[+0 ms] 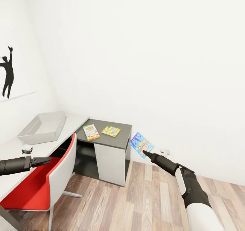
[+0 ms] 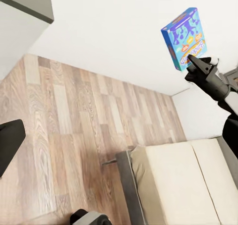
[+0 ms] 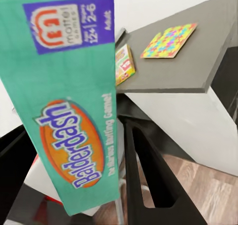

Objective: Put all the toys in the child's room - the three board games (two on the bed and one on the table), the two jigsaw puzzles on the table, and the tennis ball on the table - inside the toy box on the table in the child's room.

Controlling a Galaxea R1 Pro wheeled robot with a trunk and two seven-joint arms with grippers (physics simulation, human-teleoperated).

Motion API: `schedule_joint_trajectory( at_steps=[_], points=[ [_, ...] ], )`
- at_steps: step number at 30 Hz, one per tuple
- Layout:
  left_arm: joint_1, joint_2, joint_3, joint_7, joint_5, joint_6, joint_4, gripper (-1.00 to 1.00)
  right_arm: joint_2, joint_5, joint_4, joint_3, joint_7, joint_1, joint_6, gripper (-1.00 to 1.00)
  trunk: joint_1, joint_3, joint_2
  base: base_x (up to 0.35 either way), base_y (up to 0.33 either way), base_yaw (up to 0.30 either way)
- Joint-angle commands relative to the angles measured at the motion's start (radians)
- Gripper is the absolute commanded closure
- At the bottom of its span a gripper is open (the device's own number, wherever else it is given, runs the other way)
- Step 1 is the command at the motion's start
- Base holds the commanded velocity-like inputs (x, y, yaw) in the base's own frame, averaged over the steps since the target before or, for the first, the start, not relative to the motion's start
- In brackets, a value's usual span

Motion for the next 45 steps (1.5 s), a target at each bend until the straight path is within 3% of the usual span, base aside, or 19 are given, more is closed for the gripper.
schedule_joint_trajectory(
  at_steps=[1, 11, 20, 31, 45],
  points=[
    [-0.001, 0.000, 0.000, -0.004, 0.000, 0.011, 0.001, -1.00, 0.001, -0.009, -0.001, -0.004, 0.001, -0.001, 0.010, 1.00, 0.001, -0.003, -0.002, 0.235, 0.000, 0.273],
    [-0.001, 0.000, 0.000, -0.004, 0.000, 0.012, 0.004, -1.00, 0.001, -0.009, -0.001, -0.004, 0.000, -0.001, 0.010, 1.00, 0.001, -0.010, -0.002, 0.305, 0.000, 0.261],
    [-0.001, 0.000, 0.000, -0.004, 0.000, 0.011, 0.003, -1.00, 0.002, -0.009, -0.004, -0.003, -0.002, -0.001, 0.010, 1.00, 0.001, -0.012, -0.002, 0.304, 0.000, 0.042],
    [-0.001, -0.001, 0.000, -0.004, 0.000, 0.011, 0.004, -1.00, 0.002, -0.009, -0.005, -0.002, -0.005, -0.001, 0.010, 1.00, 0.001, -0.012, -0.002, 0.068, -0.001, 0.014],
    [-0.001, -0.001, 0.000, -0.004, 0.000, 0.012, 0.003, -1.00, 0.002, -0.008, -0.005, -0.002, -0.010, -0.001, 0.010, 1.00, 0.001, -0.013, -0.002, 0.180, -0.087, 0.254]
  ],
)
